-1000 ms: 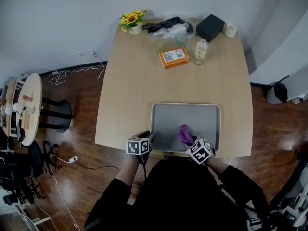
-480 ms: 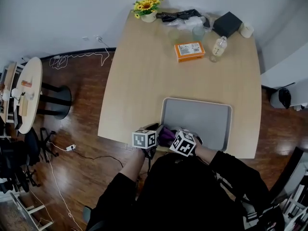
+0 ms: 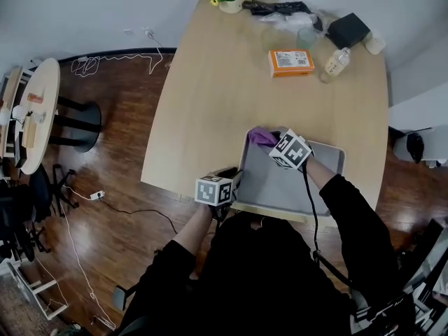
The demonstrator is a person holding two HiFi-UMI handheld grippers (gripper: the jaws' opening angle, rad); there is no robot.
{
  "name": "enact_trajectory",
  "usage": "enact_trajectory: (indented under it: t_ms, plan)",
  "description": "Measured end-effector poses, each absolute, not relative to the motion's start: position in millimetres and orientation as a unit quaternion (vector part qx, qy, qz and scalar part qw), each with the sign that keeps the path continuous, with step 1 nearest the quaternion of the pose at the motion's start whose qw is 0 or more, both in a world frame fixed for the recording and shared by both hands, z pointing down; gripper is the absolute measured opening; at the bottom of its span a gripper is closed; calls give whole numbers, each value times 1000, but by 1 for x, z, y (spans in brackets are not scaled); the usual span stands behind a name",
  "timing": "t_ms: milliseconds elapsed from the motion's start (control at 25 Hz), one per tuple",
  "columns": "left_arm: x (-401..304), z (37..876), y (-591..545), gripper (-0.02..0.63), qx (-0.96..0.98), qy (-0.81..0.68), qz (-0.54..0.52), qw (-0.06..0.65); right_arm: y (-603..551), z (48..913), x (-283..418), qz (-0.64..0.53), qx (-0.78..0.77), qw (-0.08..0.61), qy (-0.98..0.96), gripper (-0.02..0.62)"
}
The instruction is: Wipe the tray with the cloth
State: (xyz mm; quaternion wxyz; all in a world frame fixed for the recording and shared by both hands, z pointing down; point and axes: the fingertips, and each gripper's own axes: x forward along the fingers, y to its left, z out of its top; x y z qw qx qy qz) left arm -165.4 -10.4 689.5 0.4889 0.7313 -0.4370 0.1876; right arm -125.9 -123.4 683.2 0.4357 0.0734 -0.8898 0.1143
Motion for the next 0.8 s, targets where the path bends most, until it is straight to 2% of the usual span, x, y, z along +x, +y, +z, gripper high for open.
enact_trajectory:
  t_ms: [120, 520, 800]
  plan:
    - [-163, 694, -7, 86, 732, -429, 210, 485, -109, 682, -122, 65, 74, 441, -892, 124]
    - [-165, 697, -5, 87, 728, -442, 215, 478, 66, 681, -86, 88, 3, 423, -902, 126]
    - [-162, 698, -5, 87, 726, -443, 223, 476, 65, 684, -76, 97, -6, 407, -908, 124]
